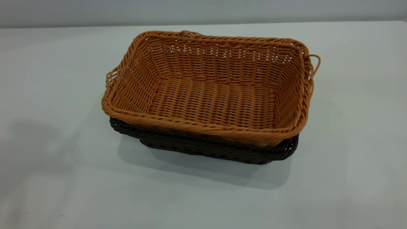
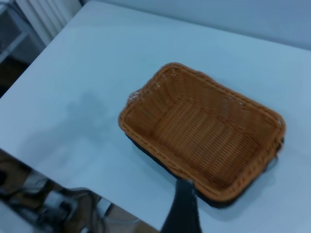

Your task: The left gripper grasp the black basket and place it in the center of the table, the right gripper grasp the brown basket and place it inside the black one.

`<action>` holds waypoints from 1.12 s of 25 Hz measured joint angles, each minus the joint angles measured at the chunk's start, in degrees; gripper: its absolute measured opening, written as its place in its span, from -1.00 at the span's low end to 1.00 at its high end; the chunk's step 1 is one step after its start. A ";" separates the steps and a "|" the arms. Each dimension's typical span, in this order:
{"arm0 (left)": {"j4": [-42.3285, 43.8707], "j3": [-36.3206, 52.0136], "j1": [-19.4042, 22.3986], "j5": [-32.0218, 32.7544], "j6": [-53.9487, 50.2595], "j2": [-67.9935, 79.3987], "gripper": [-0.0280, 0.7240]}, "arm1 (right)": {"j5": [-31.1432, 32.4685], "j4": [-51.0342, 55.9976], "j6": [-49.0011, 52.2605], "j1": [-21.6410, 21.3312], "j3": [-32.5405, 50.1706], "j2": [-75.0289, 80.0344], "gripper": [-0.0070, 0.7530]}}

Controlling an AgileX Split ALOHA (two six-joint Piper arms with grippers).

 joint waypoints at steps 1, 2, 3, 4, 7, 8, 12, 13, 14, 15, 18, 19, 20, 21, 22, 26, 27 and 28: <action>0.71 2.71 0.00 0.00 -0.35 -2.02 0.49 | 0.07 -1.05 1.09 0.00 2.25 -3.18 0.52; 1.06 5.16 0.00 0.00 -0.68 -3.88 0.49 | 0.14 -2.48 2.30 0.00 4.44 -6.97 0.52; 1.24 8.22 0.00 0.00 -0.84 -6.21 0.49 | 0.13 -4.00 3.38 0.00 6.51 -10.61 0.52; 1.47 11.29 0.00 0.00 -0.96 -8.62 0.49 | 0.30 -5.20 4.58 0.00 8.20 -14.09 0.52; 2.77 19.32 0.00 0.00 -0.98 -15.52 0.49 | 0.97 -7.70 6.88 0.00 13.66 -21.70 0.52; 3.28 21.87 0.00 0.00 -0.98 -17.91 0.49 | 1.18 -7.85 6.96 0.00 15.55 -23.46 0.52; 4.16 30.48 0.00 0.00 -0.81 -27.14 0.49 | 1.20 -9.62 5.58 0.00 22.54 -27.29 0.52; 4.16 32.20 0.00 0.00 -0.75 -29.24 0.49 | 1.05 -10.39 5.14 0.00 24.18 -28.06 0.52; 4.18 34.19 0.00 0.00 -0.70 -31.77 0.49 | 0.65 -11.22 4.82 0.00 25.67 -28.81 0.52; 4.23 36.15 0.00 0.00 -0.70 -34.40 0.49 | -0.13 -11.97 4.57 0.00 26.91 -29.55 0.52; 4.23 41.75 0.00 0.00 -0.70 -41.92 0.49 | -1.99 -14.41 4.26 0.00 30.89 -31.15 0.52; 4.31 43.67 0.00 0.00 -0.70 -44.48 0.49 | -2.57 -14.77 4.26 0.00 32.28 -31.62 0.52; 4.63 45.26 0.00 0.00 -0.70 -46.53 0.49 | -3.00 -14.95 4.19 0.00 33.65 -32.31 0.52; 5.02 47.08 0.00 0.00 -0.70 -48.90 0.49 | -3.39 -15.09 4.19 0.00 34.72 -33.11 0.52; 5.39 48.74 0.00 0.00 -0.63 -51.18 0.49 | -3.51 -15.18 4.19 0.00 35.17 -33.89 0.52; 5.59 54.37 0.00 -0.26 -0.71 -58.92 0.49 | -4.17 -15.32 4.19 0.00 35.39 -35.47 0.52; 5.59 55.47 0.00 -0.26 -0.66 -60.61 0.49 | -4.22 -15.32 4.19 0.00 35.39 -35.47 0.52; 5.59 56.77 0.00 -0.31 -0.66 -61.91 0.49 | -4.22 -15.32 4.19 0.00 35.39 -35.47 0.52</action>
